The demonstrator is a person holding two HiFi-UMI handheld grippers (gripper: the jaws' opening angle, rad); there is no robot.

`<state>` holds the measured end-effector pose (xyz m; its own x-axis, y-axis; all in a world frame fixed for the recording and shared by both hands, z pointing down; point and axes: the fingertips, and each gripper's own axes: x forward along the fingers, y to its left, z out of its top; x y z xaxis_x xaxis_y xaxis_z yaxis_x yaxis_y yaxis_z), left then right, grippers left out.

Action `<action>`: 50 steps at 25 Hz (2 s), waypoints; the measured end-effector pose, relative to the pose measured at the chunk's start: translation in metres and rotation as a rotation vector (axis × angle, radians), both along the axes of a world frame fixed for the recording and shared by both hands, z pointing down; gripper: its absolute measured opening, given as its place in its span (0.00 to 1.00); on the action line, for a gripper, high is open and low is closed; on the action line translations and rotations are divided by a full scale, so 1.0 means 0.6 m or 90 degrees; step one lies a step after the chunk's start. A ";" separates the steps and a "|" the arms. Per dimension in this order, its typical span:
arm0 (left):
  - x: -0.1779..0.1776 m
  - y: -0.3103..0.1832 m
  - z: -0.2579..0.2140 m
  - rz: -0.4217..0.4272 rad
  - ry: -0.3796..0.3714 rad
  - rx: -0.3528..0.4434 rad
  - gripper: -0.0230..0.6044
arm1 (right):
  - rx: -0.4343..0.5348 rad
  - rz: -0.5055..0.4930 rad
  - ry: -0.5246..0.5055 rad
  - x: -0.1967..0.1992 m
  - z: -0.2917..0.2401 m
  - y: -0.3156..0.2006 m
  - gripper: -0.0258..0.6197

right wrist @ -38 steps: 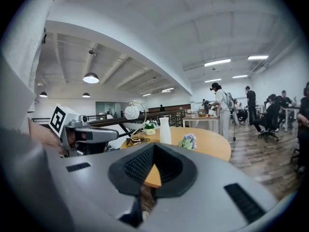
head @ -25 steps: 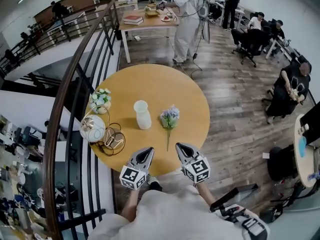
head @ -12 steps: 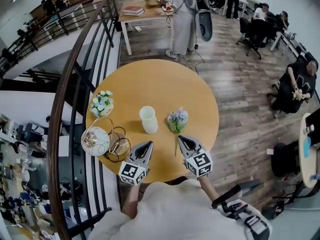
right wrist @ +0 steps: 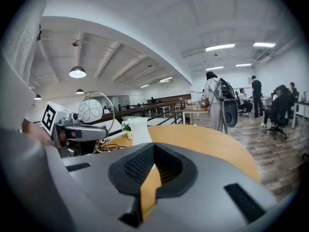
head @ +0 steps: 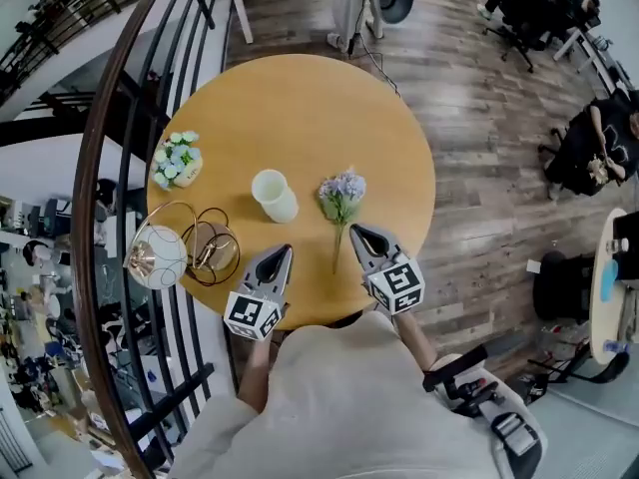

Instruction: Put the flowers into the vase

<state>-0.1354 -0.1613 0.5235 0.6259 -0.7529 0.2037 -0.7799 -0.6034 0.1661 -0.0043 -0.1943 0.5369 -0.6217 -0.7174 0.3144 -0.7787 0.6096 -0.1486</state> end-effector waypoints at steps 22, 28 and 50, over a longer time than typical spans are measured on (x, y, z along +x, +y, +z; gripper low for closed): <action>0.008 0.008 0.113 -0.018 0.039 -0.152 0.05 | -0.365 0.038 -0.105 0.022 0.216 0.037 0.47; 0.000 -0.003 0.115 -0.021 0.039 -0.156 0.05 | -0.399 0.079 -0.096 0.034 0.249 -0.007 0.61; -0.046 -0.002 0.104 -0.068 0.026 -0.156 0.05 | -0.400 0.074 -0.084 0.001 0.289 -0.118 0.15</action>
<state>-0.1631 -0.1622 0.5858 0.5573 -0.7463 0.3640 -0.8265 -0.4566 0.3292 -0.0039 -0.2650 0.7101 -0.6135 -0.4865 0.6221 -0.7849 0.2889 -0.5481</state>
